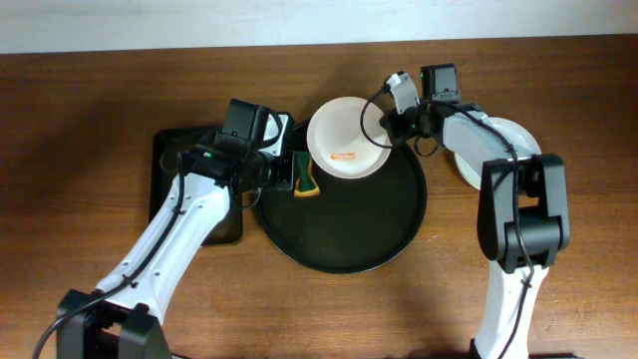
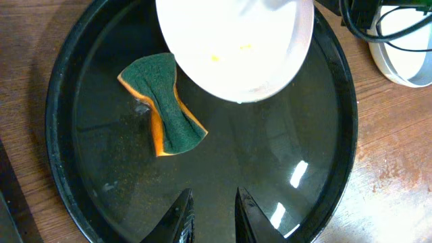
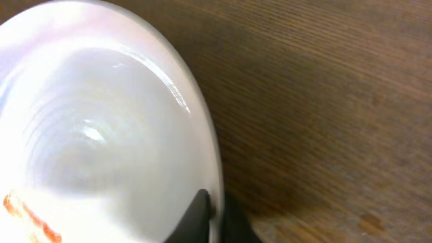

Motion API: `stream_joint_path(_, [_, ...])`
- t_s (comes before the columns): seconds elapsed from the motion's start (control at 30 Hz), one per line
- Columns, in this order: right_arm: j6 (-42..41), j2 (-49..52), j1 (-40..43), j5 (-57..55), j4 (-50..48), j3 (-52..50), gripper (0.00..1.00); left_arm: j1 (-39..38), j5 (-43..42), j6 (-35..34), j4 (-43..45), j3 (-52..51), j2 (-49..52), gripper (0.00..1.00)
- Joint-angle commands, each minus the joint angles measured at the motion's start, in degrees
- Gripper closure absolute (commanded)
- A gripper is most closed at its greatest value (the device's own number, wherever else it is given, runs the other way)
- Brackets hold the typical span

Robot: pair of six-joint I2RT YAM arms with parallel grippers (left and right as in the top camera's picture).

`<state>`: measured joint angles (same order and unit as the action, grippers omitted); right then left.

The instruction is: Clean dirty plates on tray and stack at the side

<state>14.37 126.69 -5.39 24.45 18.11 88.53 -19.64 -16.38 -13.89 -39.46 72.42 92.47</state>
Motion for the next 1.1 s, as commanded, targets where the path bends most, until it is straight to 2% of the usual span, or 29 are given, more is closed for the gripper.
stream_joint_path(0.0, [0.2,-0.9,0.2,1.5,0.6,0.9,0.96,0.0,1.4,0.7,0.2,0.0,-1.1,0.81])
stream_joint_path(0.07, [0.2,-3.7,0.9,1.4,2.4,2.4,0.96,0.0,1.3,0.7,0.2,0.0,-1.1,0.81])
stream_joint_path(0.13, [0.2,-9.9,1.8,-0.6,8.9,5.2,0.96,0.0,1.2,0.7,0.2,0.0,-1.1,0.81])
stream_joint_path(0.23, [-3.1,-19.6,1.8,-12.4,16.5,6.1,0.96,0.0,1.2,0.7,0.1,0.0,-1.1,0.81])
stream_joint_path(0.27, [-8.0,-23.1,1.8,-18.5,20.5,6.1,0.96,0.0,1.2,0.7,-0.1,0.0,-1.1,0.81])
stream_joint_path(0.33, [-16.7,-27.8,1.8,-23.8,28.3,6.1,0.96,-0.1,1.2,0.7,-0.7,-0.2,-1.1,0.81])
stream_joint_path(0.43, [-38.3,-30.8,1.4,-28.0,43.7,5.9,0.96,-0.2,1.2,0.6,-0.2,-1.1,-1.1,0.81])
stream_joint_path(0.5, [-48.7,-30.8,0.2,-33.6,48.7,4.1,0.96,-0.2,1.4,-1.9,-0.2,-1.1,-0.8,0.79])
stream_joint_path(0.57, [-54.4,-30.8,-1.6,-37.6,49.1,1.0,0.96,-0.2,1.4,-3.4,0.2,-1.1,0.0,0.77])
stream_joint_path(0.63, [-56.1,-30.8,-4.7,-40.9,48.2,-3.0,0.96,-1.1,1.7,-3.4,1.2,-1.1,1.5,0.67])
stream_joint_path(0.7, [-56.9,-30.8,-8.3,-46.7,46.1,-6.5,0.96,-2.6,5.7,-3.4,3.1,-1.1,4.3,0.58])
stream_joint_path(0.87, [-56.9,-30.8,-9.6,-48.5,44.0,-9.7,0.96,-5.5,13.1,-6.3,8.5,-1.1,12.6,0.57])
stream_joint_path(1.07, [-53.4,-30.8,-9.7,-49.2,42.2,-11.3,0.96,-5.5,14.7,-8.0,14.0,-1.1,19.7,0.57])
